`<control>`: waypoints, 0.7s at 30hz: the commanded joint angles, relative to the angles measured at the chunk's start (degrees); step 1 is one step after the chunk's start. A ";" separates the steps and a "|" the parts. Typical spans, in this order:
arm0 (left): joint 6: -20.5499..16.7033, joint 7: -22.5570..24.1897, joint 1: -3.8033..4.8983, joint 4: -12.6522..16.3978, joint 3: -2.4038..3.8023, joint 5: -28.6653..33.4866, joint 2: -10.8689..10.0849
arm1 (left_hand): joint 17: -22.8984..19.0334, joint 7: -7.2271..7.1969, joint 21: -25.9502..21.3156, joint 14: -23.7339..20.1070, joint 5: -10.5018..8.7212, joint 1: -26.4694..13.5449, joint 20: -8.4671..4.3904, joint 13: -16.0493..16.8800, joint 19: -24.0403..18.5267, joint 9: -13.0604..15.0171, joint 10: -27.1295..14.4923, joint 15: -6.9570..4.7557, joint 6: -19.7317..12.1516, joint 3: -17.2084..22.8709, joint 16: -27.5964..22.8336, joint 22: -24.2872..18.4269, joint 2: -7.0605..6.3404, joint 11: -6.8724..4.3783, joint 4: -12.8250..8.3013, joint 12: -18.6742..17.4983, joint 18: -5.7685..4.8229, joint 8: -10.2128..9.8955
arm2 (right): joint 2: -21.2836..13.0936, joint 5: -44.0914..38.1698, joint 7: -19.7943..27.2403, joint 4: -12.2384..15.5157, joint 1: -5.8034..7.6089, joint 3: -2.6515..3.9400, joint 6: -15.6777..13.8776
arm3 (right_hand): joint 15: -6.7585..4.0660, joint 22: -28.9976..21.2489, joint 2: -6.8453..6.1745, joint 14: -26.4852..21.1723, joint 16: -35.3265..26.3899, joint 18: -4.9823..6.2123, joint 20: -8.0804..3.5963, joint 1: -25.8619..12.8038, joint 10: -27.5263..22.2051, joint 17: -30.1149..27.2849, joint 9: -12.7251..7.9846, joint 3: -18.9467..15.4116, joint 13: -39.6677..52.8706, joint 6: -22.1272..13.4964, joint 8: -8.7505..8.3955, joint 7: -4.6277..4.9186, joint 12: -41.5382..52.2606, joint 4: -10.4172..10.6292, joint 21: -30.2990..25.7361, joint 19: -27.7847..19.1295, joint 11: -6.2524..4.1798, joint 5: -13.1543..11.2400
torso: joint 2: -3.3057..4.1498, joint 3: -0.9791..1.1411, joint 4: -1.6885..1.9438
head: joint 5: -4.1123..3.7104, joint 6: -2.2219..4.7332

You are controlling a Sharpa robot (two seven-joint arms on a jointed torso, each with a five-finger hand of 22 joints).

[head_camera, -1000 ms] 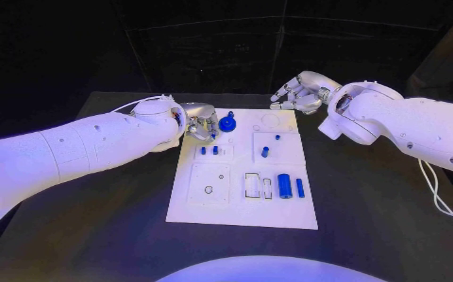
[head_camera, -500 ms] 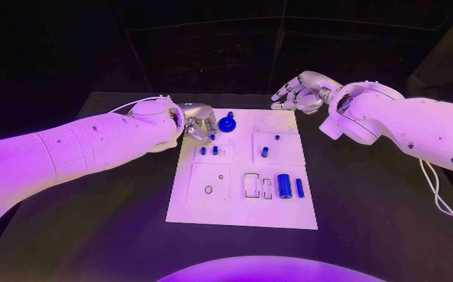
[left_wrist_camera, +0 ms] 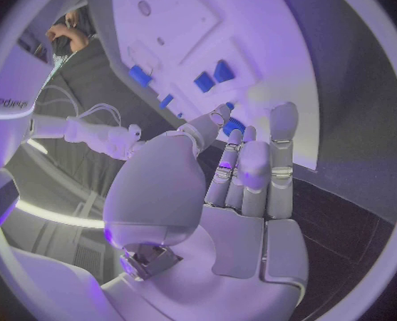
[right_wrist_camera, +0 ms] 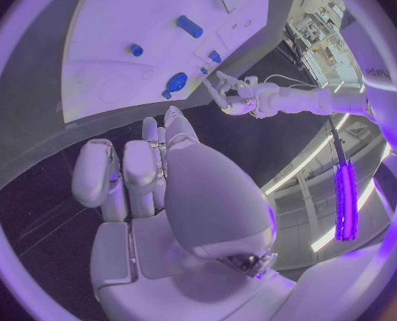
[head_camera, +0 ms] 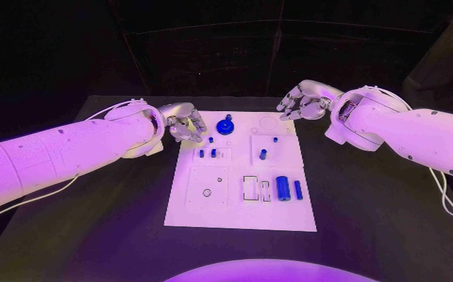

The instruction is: Assemble the parts on the task board

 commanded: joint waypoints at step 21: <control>-2.50 25.20 0.19 8.22 -0.07 66.97 -6.45 | -20.18 -0.02 -11.24 -12.64 0.14 -1.08 0.92 0.71 -8.58 -0.10 3.68 0.42 3.51 -2.39 -16.79 -7.64 3.25 -0.24 2.11 5.43 0.98 1.83 | 2.37 -30.56 -3.50 0.26 -5.50 -0.04 0.31 | 0.98 0.09 -0.88 0.56 -0.07 0.40 1.08 3.43 3.11 -0.09 -0.10 3.04 -15.13 0.41 -4.24 1.00 -11.73 0.65 -0.59 -0.37 1.77 -3.69 | 0.04 -0.01 0.01 | -1.42 0.80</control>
